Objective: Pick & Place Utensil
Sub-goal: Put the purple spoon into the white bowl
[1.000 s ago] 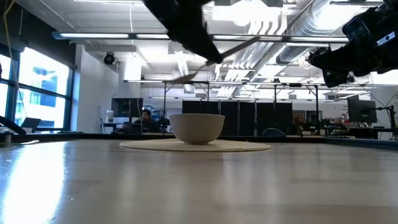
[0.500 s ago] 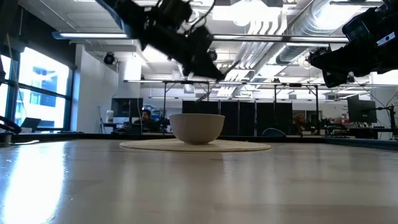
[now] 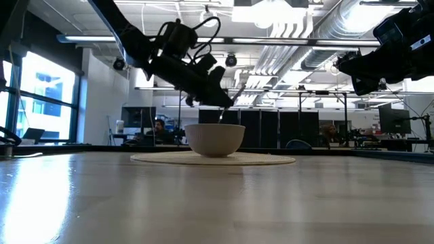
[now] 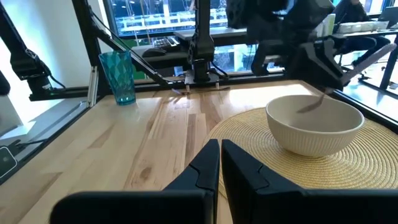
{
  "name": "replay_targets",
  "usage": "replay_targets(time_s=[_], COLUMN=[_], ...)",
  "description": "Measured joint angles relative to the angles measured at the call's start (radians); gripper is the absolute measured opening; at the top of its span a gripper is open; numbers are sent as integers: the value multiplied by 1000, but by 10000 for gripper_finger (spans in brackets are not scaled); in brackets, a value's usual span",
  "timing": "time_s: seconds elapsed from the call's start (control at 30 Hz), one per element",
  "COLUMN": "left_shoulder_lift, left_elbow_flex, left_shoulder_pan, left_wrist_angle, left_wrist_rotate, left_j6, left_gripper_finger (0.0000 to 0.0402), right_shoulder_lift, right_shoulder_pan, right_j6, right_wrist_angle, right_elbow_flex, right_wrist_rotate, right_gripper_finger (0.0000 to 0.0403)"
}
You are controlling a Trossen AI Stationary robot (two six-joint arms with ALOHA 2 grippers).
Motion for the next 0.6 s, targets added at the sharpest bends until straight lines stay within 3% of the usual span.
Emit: replay_targets(time_s=[0.6], left_shoulder_lift=[80], left_elbow_flex=[3], left_shoulder_pan=[0], left_wrist_angle=[-33], left_wrist_rotate=[-75], left_j6=[-55], left_gripper_finger=[53], right_shoulder_lift=[0], right_shoulder_pan=[0], right_j6=[0], right_wrist_angle=[0], right_elbow_flex=[0], right_wrist_rotate=[0], right_gripper_finger=[12])
